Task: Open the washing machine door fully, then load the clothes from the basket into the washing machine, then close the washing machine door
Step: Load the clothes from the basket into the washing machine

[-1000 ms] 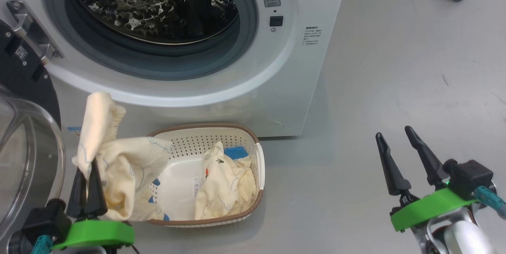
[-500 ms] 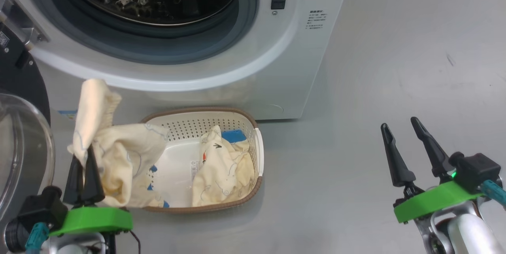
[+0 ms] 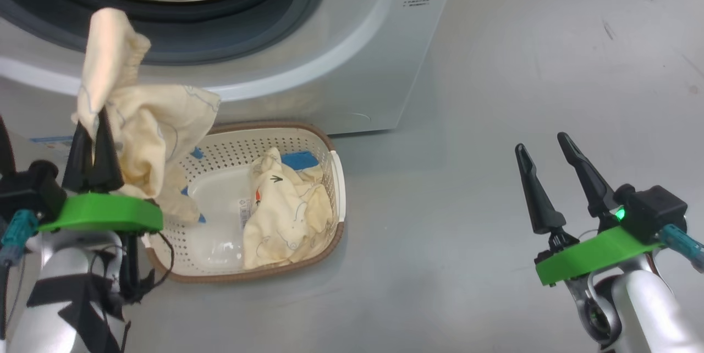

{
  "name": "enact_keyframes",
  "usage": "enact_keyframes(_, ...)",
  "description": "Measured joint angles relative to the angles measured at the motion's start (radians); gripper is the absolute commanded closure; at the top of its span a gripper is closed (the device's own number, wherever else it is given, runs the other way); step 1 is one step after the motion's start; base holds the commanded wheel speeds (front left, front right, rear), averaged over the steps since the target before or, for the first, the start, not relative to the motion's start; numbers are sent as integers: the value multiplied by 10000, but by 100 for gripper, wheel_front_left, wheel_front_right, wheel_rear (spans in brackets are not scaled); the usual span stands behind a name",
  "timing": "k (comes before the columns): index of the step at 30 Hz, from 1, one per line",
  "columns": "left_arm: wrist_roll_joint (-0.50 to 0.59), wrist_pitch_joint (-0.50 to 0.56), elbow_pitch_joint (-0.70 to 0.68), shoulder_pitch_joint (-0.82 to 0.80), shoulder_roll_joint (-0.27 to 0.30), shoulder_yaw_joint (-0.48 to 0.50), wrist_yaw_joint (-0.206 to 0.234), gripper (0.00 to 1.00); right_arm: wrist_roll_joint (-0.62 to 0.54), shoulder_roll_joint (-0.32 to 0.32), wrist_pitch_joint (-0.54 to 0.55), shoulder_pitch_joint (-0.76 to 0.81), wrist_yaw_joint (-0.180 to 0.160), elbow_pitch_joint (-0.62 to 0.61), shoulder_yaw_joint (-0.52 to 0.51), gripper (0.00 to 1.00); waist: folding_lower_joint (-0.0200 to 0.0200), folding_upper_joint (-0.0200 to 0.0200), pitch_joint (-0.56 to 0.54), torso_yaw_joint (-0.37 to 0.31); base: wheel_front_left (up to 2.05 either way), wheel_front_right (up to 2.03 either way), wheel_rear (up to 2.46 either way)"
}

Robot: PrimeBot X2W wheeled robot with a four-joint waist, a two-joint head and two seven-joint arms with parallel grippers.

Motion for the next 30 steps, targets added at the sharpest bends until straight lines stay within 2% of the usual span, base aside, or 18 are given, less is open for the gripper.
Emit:
enact_keyframes(14, -146, 746, 1714, -3134, 577, -38, -439, 100, 79, 109, 0, -521, 0, 65, 244, 0, 1, 0, 941, -1092, 0, 0, 0)
enact_keyframes(18, -167, 1012, 2178, -3986, 905, 2, -554, 100, 107, 249, 0, -596, 0, 50, 288, 0, 0, 0, 1268, -1378, 0, 0, 0)
enact_keyframes(25, 36, 1641, 2917, -5495, 1406, -169, -679, 100, 194, 330, 0, -803, 0, 21, 309, 0, 1, 0, 2055, -1709, 0, 0, 0)
enact_keyframes(30, -148, 2063, 3620, -6970, 1498, -153, -773, 100, 221, 433, 0, -1094, 0, -77, 395, 0, 2, 0, 2789, -1841, 0, 0, 0)
